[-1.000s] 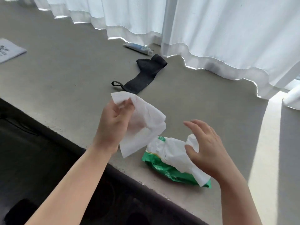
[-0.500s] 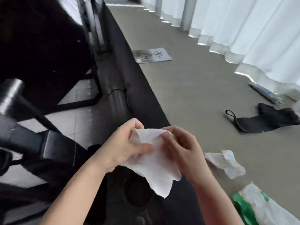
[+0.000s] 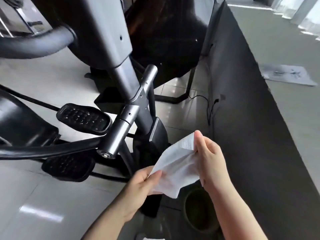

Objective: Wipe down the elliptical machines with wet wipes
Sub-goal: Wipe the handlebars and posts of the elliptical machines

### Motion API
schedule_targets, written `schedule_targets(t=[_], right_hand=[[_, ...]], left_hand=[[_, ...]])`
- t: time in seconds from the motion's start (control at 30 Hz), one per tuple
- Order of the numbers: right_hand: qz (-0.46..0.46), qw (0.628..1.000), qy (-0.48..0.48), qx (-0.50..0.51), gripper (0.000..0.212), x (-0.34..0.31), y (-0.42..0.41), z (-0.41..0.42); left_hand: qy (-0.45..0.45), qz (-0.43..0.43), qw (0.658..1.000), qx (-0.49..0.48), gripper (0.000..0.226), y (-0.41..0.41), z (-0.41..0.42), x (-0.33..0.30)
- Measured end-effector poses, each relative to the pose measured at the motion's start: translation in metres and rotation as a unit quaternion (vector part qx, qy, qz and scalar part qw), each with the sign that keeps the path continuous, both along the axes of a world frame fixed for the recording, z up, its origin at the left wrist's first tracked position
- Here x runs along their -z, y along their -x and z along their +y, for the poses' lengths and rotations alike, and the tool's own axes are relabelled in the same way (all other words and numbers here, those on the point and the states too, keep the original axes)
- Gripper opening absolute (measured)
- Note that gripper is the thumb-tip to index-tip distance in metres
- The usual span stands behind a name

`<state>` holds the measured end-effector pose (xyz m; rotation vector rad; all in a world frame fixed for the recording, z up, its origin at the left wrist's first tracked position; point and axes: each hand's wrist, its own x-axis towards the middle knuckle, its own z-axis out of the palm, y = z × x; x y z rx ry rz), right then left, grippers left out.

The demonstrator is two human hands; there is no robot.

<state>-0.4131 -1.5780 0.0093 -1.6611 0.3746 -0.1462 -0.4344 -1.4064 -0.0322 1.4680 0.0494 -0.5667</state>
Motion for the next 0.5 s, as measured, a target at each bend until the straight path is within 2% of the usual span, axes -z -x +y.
schedule_targets(t=[0.07, 0.17, 0.3, 0.37, 0.43, 0.5], right_hand=[[-0.003, 1.000, -0.017, 0.001, 0.050, 0.000, -0.005, 0.018], [-0.007, 0.999, -0.052, -0.006, 0.047, 0.005, -0.009, 0.035], [-0.002, 0.999, -0.034, -0.003, 0.044, 0.016, -0.014, 0.041], [0.005, 0.999, -0.042, 0.004, 0.042, 0.021, -0.016, 0.043], [0.008, 0.999, -0.042, 0.014, 0.045, 0.023, -0.021, 0.046], [0.000, 0.999, -0.042, 0.027, 0.055, 0.024, -0.027, 0.047]], left_hand=[[-0.001, -0.008, 0.999, -0.034, 0.031, -0.004, 0.016, 0.000], [-0.039, -0.050, 0.998, -0.026, 0.038, -0.012, 0.037, -0.003], [-0.063, -0.078, 0.995, -0.013, 0.033, -0.017, 0.058, -0.002], [-0.090, -0.092, 0.991, -0.036, 0.048, -0.019, 0.067, 0.006], [-0.108, -0.112, 0.984, -0.081, 0.055, -0.022, 0.072, 0.017], [-0.080, -0.118, 0.984, -0.107, 0.053, -0.026, 0.072, 0.027]])
